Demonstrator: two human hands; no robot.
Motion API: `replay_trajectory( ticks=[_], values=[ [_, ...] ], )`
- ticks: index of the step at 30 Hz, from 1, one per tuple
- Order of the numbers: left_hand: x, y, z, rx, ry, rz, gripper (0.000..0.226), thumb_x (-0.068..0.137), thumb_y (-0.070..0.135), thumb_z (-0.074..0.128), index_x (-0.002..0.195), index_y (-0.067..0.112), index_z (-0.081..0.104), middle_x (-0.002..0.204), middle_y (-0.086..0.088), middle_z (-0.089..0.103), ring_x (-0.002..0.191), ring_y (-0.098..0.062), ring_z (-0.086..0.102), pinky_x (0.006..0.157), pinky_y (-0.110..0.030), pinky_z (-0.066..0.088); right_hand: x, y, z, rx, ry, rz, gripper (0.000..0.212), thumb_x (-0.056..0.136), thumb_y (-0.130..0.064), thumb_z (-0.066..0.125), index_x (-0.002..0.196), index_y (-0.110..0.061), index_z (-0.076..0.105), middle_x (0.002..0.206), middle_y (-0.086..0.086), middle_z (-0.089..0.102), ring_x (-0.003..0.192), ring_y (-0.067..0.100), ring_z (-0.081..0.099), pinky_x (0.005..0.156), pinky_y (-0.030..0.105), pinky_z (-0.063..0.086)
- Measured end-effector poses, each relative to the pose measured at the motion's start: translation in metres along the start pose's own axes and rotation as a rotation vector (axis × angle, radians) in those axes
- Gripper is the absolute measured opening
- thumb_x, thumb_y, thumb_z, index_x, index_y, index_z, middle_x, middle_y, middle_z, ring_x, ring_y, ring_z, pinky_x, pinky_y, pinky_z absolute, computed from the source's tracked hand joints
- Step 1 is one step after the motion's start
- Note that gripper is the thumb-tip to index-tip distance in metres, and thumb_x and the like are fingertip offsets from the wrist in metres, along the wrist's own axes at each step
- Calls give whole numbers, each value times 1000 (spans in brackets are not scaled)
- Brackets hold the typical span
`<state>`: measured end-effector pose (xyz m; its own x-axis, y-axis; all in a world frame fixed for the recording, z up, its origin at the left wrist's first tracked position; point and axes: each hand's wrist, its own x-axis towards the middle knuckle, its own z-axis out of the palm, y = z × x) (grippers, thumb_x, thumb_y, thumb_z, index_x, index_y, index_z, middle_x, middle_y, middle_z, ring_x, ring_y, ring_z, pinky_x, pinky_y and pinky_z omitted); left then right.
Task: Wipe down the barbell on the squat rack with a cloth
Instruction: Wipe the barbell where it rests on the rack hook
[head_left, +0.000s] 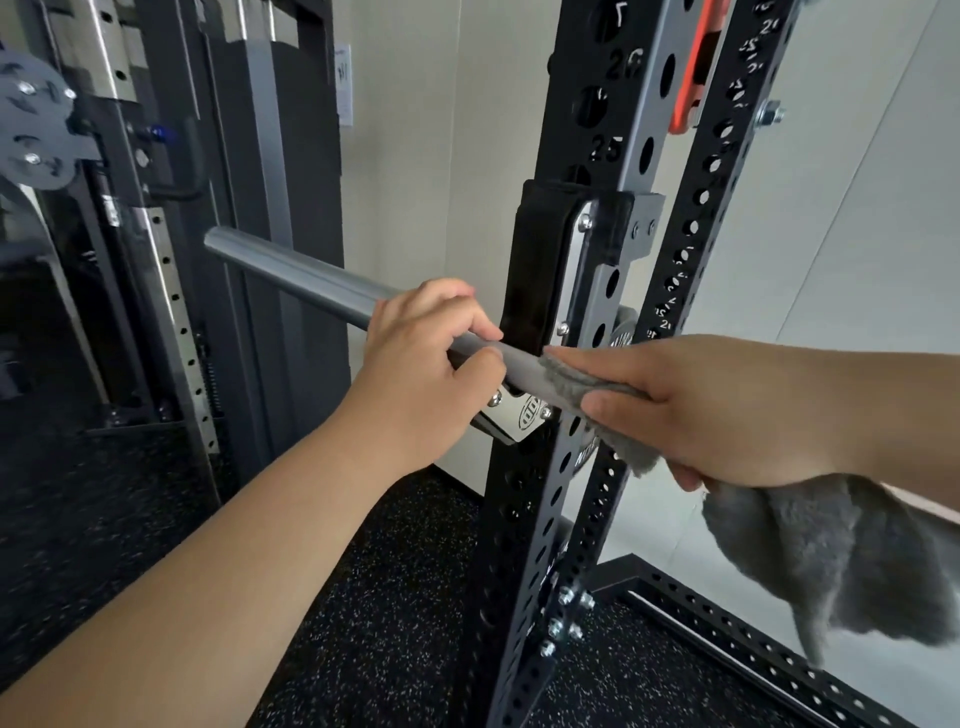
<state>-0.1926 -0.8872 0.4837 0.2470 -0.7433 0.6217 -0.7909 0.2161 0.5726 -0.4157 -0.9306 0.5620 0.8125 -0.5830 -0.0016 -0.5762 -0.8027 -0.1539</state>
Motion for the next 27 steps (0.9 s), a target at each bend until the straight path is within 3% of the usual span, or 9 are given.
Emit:
replay_trajectory(
  ticks=[3,6,8,10,12,17,20,22,27],
  values=[
    [-1,1,0,7,-7,-5,45,77,53,34,100,37,69,140,23,46,137,-11,31,115,-36,27,5,3,1,-10,23,-20,52,107,-48,35,153,-64,18,79,-16,70,60,-2,69,54,9,48],
    [-4,0,3,-13,14,-11,40,83,46,39,101,35,72,140,22,46,137,-10,31,114,-33,25,-19,3,1,-103,53,-23,57,107,-44,35,153,-66,9,77,-40,62,64,-21,58,64,-1,40],
    [-3,0,4,-27,16,-23,34,84,39,42,99,35,72,138,23,46,136,-9,31,113,-32,24,-30,2,1,-103,37,-6,55,106,-41,36,152,-64,15,74,-48,57,61,-21,58,64,2,41],
    [-2,0,3,-22,6,-21,31,83,38,43,97,35,71,136,24,47,136,-10,31,111,-32,24,-24,-2,3,-117,77,-25,46,106,-46,34,148,-61,26,76,-42,61,62,-21,57,60,8,42],
    [0,1,2,-14,-3,-18,31,82,38,42,96,35,70,136,23,48,136,-10,31,111,-32,24,-4,-3,6,-152,150,-75,47,106,-50,33,152,-52,29,71,-20,64,63,-15,58,65,9,40],
    [-2,-2,1,-5,3,5,37,81,47,39,99,35,70,139,24,47,139,-9,31,113,-33,25,-10,-8,3,-287,141,-21,50,109,-43,32,159,-47,22,71,-23,43,64,-5,46,63,-2,32],
    [-2,-4,3,-16,14,23,42,80,52,35,99,36,69,140,23,48,139,-10,31,115,-36,25,-33,-4,-3,-181,106,26,32,107,-44,34,135,-42,51,70,-16,64,62,-11,58,67,6,44],
    [-1,-5,3,-11,19,18,41,80,52,35,99,36,68,140,23,48,139,-10,32,114,-36,25,-24,-5,-3,-66,131,33,27,108,-41,36,121,-36,59,70,-12,65,62,-21,55,70,0,40],
    [-3,-3,1,1,3,9,39,83,52,36,101,37,67,141,26,46,141,-6,30,112,-33,24,-9,1,-2,98,54,76,28,108,-40,39,105,-33,65,71,-6,70,54,4,68,46,10,46]
  ],
)
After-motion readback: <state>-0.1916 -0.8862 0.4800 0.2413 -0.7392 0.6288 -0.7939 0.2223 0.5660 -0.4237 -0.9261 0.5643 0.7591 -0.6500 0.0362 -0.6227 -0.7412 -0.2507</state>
